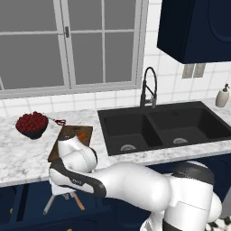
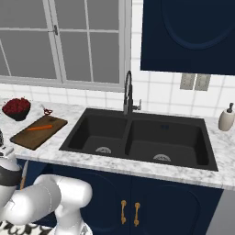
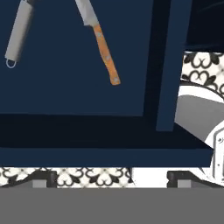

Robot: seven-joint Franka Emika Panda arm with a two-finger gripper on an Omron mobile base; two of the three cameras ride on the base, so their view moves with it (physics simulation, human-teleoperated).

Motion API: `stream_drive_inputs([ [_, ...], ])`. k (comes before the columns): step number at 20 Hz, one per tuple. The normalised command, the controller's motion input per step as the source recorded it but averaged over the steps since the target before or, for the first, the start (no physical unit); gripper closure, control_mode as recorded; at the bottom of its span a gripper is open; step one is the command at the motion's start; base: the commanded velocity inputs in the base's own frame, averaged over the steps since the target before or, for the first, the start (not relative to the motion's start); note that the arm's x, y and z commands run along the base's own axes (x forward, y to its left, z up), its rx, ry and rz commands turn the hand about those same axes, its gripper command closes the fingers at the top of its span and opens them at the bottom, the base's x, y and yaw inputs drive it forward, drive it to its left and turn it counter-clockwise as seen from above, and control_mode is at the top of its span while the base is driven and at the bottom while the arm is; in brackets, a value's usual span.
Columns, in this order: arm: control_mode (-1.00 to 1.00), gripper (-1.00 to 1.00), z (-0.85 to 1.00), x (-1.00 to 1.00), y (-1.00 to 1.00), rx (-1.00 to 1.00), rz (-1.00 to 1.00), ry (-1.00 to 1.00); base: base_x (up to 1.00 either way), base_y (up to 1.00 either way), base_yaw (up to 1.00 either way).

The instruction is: Place the appropriate cutting tool for cutting the carrot skin on the cutting board.

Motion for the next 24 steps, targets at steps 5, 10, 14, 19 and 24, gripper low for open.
stream_drive_inputs([
  [5,-1.0,-1.0,-0.47,0.0,0.17,0.06,-0.08,0.03,0.0,0.0,0.0],
  [10,-1.0,-1.0,-0.33,0.12,0.14,0.02,-0.08,0.0,0.0,0.0,0.0],
  [14,-1.0,-1.0,-0.39,0.21,0.07,0.0,-0.05,0.0,0.0,0.0,0.0],
  [19,-1.0,-1.0,-0.47,0.15,0.06,0.0,-0.03,0.0,0.0,0.0,0.0],
  [24,-1.0,-1.0,-0.47,-0.01,0.06,0.0,0.0,0.0,0.0,0.0,0.0],
])
